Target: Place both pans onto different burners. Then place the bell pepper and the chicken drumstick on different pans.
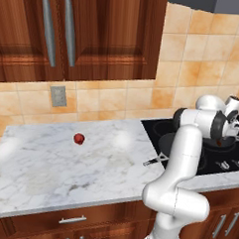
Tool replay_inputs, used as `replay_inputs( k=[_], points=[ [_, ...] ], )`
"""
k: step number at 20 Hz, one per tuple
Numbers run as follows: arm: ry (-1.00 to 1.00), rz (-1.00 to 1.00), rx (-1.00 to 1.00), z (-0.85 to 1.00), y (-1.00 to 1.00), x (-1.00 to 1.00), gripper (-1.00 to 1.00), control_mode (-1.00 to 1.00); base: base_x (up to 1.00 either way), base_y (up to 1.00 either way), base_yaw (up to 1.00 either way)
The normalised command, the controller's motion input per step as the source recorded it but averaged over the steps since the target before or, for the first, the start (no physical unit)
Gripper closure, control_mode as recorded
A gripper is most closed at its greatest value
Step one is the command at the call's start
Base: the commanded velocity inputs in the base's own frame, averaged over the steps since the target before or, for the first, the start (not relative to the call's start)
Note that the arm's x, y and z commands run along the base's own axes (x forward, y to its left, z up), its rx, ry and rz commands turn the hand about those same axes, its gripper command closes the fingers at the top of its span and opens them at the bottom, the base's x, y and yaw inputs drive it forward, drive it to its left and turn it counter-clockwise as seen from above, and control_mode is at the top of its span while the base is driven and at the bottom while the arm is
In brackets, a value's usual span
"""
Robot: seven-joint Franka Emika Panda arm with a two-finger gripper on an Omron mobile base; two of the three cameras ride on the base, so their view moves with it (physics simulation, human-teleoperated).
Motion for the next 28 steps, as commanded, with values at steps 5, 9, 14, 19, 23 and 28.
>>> replay_inputs(
  k=[5,9,14,19,23,28],
  points=[
    [-0.08,0.0,0.0,0.47,0.01,-0.03,-1.0,-1.0,0.0,0.0,0.0],
    [-0.05,0.0,-0.01,0.29,0.15,-0.16,-1.0,-1.0,0.0,0.0,0.0],
    [0.0,0.0,-0.1,0.0,0.6,-0.38,-1.0,-1.0,0.0,0.0,0.0],
    [0.0,0.0,-0.14,0.05,0.93,-0.43,-1.0,-1.0,0.0,0.0,0.0],
    [0.0,0.0,-0.13,0.04,1.0,-0.37,-1.0,-1.0,0.0,0.0,0.0],
    [0.0,0.01,-0.03,0.25,0.9,-0.21,-1.0,-1.0,0.0,0.0,0.0]
  ],
)
